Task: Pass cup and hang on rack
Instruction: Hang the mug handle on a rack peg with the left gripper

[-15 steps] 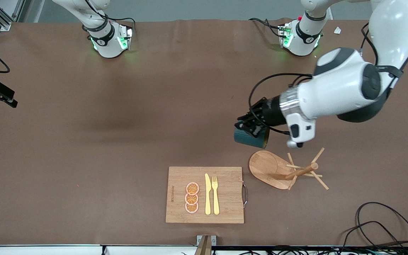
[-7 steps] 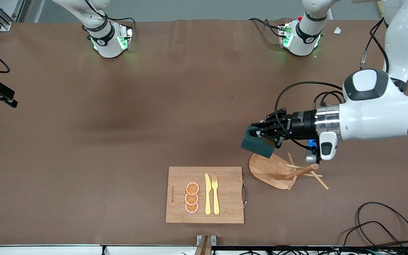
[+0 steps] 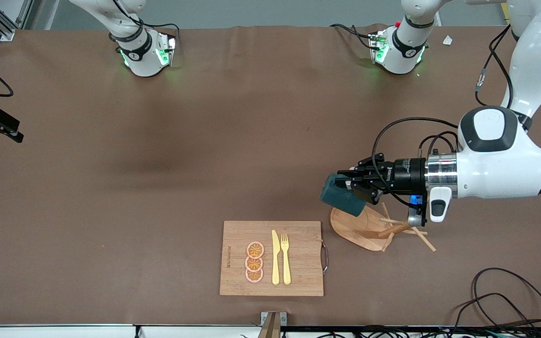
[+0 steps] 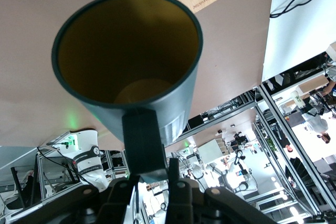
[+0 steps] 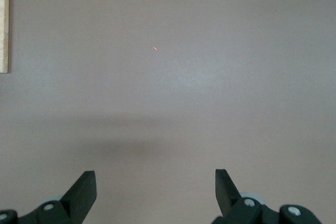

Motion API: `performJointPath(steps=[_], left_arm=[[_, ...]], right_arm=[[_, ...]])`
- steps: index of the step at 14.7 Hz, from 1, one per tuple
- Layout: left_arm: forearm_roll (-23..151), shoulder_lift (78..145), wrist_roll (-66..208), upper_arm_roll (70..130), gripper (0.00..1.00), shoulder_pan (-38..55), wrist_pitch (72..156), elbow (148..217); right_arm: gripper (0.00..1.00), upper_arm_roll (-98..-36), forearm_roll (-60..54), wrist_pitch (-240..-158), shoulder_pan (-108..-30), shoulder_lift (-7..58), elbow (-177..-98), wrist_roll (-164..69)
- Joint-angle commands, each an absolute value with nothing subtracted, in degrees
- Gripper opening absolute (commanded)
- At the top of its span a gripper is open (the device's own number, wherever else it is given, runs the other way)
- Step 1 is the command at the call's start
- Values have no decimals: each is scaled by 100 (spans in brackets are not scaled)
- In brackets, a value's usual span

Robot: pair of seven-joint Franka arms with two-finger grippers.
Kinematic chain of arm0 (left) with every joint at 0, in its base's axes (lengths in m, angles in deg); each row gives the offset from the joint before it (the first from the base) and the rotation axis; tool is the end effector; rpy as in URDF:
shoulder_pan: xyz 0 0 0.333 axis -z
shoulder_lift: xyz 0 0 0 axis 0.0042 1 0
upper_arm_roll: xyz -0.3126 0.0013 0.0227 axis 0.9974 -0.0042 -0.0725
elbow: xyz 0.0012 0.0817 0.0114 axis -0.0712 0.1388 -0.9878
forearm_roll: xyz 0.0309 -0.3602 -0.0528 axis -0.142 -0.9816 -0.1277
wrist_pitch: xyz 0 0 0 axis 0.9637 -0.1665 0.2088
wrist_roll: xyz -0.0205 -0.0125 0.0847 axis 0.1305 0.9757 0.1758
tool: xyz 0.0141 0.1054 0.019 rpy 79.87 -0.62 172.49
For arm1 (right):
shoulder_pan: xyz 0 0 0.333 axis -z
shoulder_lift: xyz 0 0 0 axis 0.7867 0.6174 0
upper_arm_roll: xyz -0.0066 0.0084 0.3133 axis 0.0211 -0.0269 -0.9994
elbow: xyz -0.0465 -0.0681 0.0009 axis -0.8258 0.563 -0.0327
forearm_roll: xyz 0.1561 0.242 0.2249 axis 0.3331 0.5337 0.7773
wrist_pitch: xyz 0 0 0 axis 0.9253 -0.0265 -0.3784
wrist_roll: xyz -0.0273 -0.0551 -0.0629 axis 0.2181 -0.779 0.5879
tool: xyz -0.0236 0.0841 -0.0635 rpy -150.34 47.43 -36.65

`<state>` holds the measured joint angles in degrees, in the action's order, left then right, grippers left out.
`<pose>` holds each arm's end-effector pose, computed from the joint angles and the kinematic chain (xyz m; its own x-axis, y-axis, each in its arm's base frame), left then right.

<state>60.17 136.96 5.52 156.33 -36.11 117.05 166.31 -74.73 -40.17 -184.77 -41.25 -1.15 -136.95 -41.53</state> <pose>0.6435 -0.2059 0.4742 0.4994 0.3521 -0.7916 0.8542 -0.3529 0.3819 0.5206 -0.0759 0.6000 0.9941 0.0451 0.0985 0.0428 -0.9988 0.0248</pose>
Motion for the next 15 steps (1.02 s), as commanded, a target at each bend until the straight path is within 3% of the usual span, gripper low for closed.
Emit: performJointPath(steps=[1, 8, 15], left_arm=[[5729, 13752, 1041, 15544, 1, -3803, 11799, 16815], [5368, 13761, 1894, 15209, 1, -4014, 11764, 17000], [5122, 13761, 2570, 15077, 1, -4383, 11711, 17175]], right_arm=[[100, -7532, -3916, -18418, -4027, -103, -13644, -4047], [100, -7620, -3916, -18261, -4132, -120, -13574, -4178], [100, -7620, -3925, -17926, -4739, -129, -13178, -4715]])
